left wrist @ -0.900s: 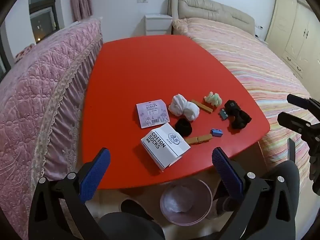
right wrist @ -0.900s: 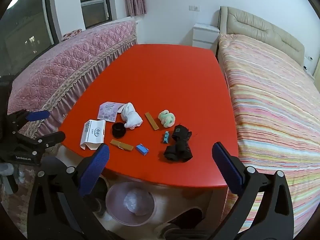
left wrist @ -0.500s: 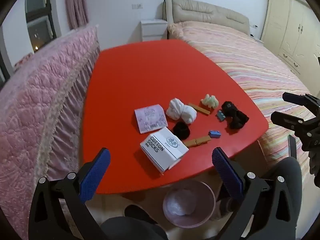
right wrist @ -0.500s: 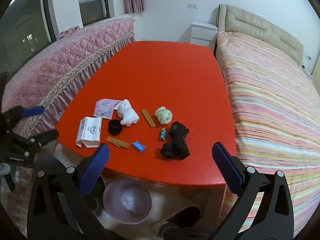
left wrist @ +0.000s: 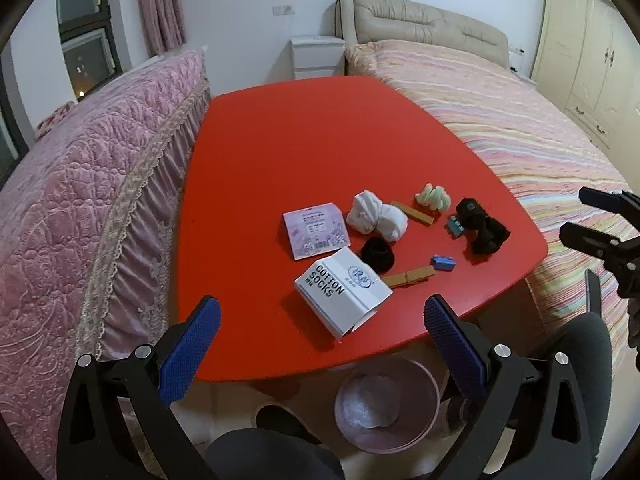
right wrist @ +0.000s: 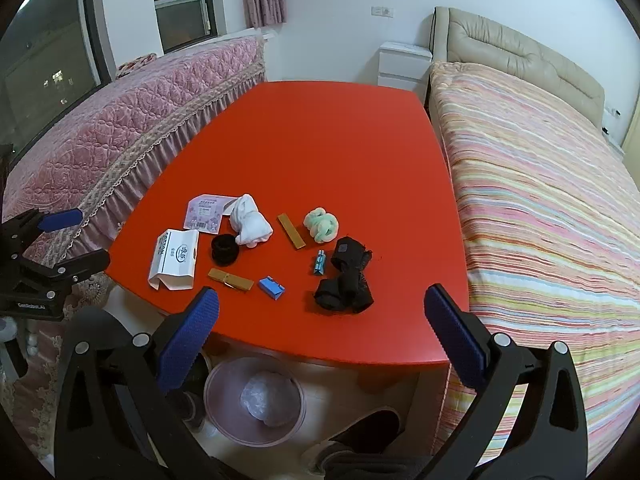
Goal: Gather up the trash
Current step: 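Move the left tool toward the white COTTON SOCKS box while the right tool approaches the black socks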
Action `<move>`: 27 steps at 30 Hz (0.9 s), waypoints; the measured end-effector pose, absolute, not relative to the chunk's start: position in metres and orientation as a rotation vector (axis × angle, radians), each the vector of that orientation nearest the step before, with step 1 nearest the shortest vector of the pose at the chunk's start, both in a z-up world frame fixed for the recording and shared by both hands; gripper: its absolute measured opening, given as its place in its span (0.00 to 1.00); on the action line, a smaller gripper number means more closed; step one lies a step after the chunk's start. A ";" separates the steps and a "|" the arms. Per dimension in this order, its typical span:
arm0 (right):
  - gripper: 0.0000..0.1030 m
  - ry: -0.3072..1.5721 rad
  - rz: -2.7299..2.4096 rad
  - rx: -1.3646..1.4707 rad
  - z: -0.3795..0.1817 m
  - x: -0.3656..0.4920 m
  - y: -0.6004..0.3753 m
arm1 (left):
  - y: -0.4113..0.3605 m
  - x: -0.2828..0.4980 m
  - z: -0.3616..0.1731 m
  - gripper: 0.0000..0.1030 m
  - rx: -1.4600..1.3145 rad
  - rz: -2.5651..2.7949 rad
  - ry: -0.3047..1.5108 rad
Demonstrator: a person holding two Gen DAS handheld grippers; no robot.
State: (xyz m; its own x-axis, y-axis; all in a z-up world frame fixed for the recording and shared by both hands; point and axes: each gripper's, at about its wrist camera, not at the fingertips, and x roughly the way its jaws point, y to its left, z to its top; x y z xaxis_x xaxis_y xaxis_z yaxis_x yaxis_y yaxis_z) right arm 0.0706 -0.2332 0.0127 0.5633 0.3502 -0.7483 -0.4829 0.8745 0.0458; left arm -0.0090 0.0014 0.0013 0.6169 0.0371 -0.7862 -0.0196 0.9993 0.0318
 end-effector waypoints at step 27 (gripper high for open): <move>0.97 0.864 0.485 -0.183 0.008 0.072 -0.233 | -0.007 -0.008 -0.005 0.94 0.037 -0.028 0.929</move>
State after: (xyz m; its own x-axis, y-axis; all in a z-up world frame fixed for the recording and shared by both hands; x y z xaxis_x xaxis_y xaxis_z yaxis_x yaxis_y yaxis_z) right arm 0.0720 -0.2326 0.0084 0.5487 0.3347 -0.7661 -0.4800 0.8764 0.0391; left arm -0.0078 -0.0075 -0.0054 0.5983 -0.0082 -0.8012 0.0401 0.9990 0.0197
